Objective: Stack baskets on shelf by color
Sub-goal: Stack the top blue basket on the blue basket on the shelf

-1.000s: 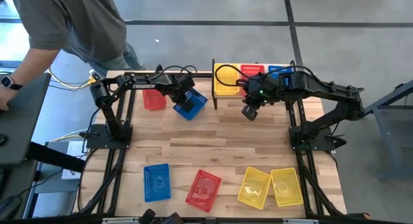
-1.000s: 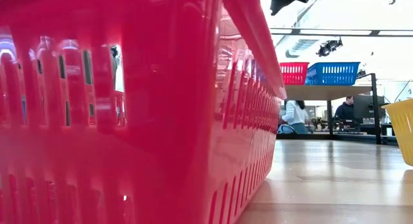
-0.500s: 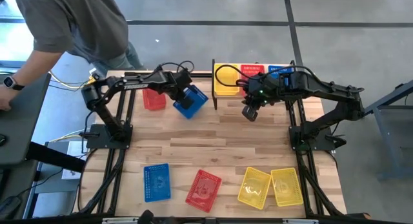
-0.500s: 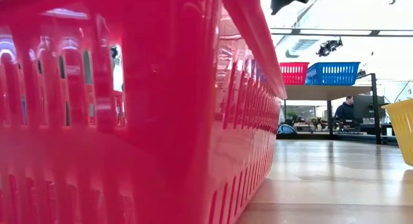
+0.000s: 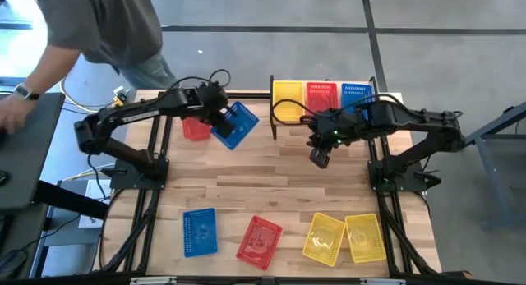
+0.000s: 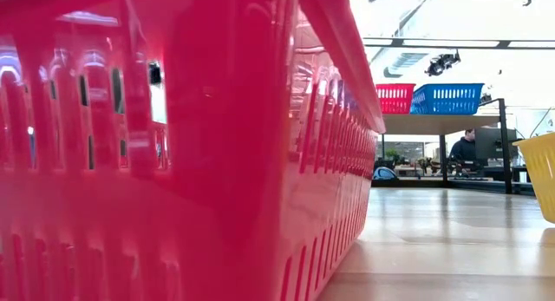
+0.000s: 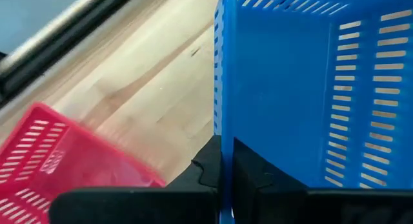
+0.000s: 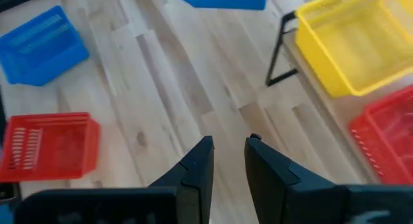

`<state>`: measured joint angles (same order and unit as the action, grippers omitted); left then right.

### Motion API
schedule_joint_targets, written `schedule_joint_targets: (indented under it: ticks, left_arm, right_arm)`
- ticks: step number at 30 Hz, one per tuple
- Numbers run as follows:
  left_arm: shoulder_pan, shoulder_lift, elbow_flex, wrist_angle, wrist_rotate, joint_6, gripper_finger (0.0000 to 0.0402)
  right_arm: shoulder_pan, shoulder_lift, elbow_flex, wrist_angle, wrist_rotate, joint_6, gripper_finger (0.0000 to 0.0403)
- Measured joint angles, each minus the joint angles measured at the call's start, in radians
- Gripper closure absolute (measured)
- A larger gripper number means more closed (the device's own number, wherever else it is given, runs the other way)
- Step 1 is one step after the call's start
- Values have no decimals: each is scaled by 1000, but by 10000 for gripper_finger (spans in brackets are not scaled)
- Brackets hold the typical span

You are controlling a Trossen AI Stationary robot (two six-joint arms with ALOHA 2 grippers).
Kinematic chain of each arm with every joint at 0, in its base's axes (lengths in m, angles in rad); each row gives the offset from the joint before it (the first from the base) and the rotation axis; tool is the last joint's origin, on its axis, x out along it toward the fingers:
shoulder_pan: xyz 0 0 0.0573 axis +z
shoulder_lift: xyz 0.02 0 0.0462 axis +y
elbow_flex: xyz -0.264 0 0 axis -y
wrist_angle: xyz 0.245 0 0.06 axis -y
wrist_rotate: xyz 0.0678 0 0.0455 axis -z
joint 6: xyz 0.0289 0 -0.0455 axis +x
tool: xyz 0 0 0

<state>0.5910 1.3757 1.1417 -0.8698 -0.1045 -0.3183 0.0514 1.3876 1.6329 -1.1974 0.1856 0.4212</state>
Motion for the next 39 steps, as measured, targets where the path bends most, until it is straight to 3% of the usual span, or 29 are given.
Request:
schedule_joint_targets:
  ticks: [11, 19, 25, 35, 39]
  left_arm:
    - [-151, -162, 1, -32, -105, -199, 401]
    - [-288, -171, 1, -32, -196, -460, 401]
    - [-395, -168, 1, -32, -303, -663, 401]
    - [-544, -162, 1, -64, -458, -926, 401]
    - [-594, -150, 1, -62, -486, -985, 401]
  right_arm:
    - [86, 0, 0, 146, -38, -87, 327]
    - [113, 0, 0, 191, -37, -209, 320]
    - [126, 12, -1, 240, -39, -312, 283]
    - [150, 122, -1, 392, -112, -525, 263]
    - [160, 174, -1, 478, -71, -526, 263]
